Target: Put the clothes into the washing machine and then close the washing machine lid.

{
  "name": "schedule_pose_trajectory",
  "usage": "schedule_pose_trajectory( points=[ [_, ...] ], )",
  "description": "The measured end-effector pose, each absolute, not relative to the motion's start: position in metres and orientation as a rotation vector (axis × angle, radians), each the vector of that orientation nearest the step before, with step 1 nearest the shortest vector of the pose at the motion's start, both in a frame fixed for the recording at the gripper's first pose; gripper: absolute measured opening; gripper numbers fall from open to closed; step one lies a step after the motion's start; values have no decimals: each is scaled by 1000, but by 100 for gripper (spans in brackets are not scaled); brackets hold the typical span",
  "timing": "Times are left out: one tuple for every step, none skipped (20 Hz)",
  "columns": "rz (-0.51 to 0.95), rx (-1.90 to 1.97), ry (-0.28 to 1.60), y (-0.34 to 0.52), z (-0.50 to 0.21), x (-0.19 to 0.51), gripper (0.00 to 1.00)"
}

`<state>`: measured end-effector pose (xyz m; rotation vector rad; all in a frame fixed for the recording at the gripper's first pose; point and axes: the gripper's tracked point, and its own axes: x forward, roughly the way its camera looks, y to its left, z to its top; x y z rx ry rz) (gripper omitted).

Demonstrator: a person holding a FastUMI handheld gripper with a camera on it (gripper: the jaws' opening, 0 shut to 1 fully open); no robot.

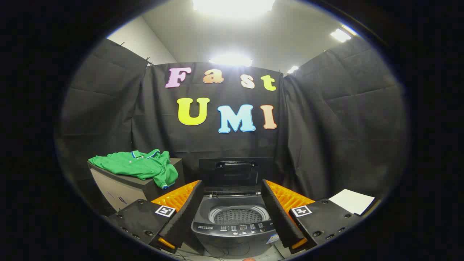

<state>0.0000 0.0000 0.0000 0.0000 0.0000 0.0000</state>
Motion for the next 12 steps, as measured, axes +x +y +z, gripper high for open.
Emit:
schedule_pose_trajectory(
  points=[
    [5,2,0,1,-1,0,100],
    [9,-1,2,2,-2,0,100],
    [13,-5,5,3,-4,1,100],
    [20,-7,5,4,-5,1,100],
    [23,-10,5,5,-5,2,100],
    [25,-11,3,6,-4,1,100],
    [27,-11,3,7,-5,1,100],
    [29,-11,4,8,-6,1,100],
    [30,-10,5,8,-7,3,100],
    [31,-11,9,8,-7,4,100],
    [32,-11,11,8,-9,4,100],
    [31,-10,13,9,-9,4,100]
  ],
)
